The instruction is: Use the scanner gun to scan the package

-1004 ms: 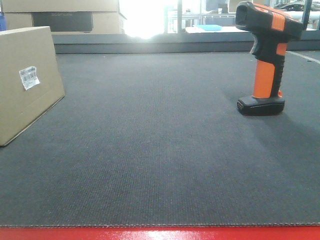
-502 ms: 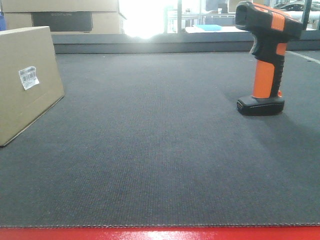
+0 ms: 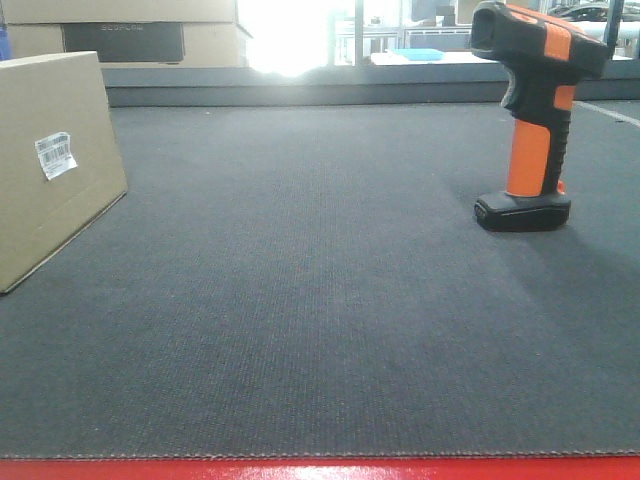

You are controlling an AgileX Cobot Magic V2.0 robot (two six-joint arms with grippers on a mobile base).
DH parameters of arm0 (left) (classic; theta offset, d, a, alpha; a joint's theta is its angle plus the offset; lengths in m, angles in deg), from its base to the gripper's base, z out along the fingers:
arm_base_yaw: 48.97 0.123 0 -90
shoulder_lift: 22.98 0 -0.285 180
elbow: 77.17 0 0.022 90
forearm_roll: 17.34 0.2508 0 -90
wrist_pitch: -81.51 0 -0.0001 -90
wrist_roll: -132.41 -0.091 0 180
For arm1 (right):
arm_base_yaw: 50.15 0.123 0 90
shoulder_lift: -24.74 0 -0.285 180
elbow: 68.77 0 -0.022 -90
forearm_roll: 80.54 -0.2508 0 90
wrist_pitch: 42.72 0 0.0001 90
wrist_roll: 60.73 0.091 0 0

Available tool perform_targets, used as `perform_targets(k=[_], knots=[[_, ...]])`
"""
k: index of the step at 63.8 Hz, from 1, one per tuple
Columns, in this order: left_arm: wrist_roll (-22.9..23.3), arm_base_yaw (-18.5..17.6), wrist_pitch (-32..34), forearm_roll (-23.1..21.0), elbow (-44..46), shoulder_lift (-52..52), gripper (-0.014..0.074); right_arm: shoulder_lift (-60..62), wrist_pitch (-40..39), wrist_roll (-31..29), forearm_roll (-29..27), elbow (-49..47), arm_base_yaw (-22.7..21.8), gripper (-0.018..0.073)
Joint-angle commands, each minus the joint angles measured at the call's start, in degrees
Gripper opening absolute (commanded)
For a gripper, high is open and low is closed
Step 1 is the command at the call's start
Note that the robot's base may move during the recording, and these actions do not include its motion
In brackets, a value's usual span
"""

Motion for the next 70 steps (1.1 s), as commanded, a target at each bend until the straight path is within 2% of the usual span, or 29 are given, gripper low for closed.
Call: perform_targets(k=[1,7,11,17,25,31,36,46,54,70], knots=[[0.1,0.01,-5.96,-0.35,5.98,2.47,-0.0054,-0.31,3.2,-0.02,0.43,-6.1,0.01,-0.0154],[0.1,0.01,-11.7,-0.35,11.8,6.55,0.0078,-4.05,8.08,-0.02,0.43,-11.98,0.01,-0.0136],[0.1,0.01,-13.59,-0.35,14.81,9.93,0.0183,-7.82,9.41,-0.02,0.43,-14.89,0.01,-0.0063],[0.1,0.01,-13.71,-0.35,18.07,15.9,0.0325,-12.82,9.71,-0.02,0.43,-17.93,0.01,0.0137],[0.1,-0.73,-13.6,-1.72,20.73,24.48,0.046,-19.54,9.71,-0.02,0.43,-18.76,0.01,0.0436],[0.1,-3.32,-15.06,-3.47,22.46,29.08,0.0552,-23.68,9.67,-0.02,0.43,-18.76,0.01,0.0578],[0.1,-5.13,-19.42,-4.19,25.37,33.89,0.0602,-26.55,9.27,-0.02,0.43,-18.76,0.01,0.0569],[0.1,-6.35,-34.78,-4.79,35.99,44.35,0.0602,-29.46,8.44,-0.02,0.43,-18.76,0.01,0.0569],[0.1,-6.35,-45.92,-4.79,48.47,54.61,0.0601,-29.58,8.44,-0.02,0.43,-18.76,0.66,0.0569],[0.48,-6.25,-67.08,-0.32,72.94,74.83,0.0587,-29.58,10.23,-0.02,0.43,-18.76,3.4,0.0569]])
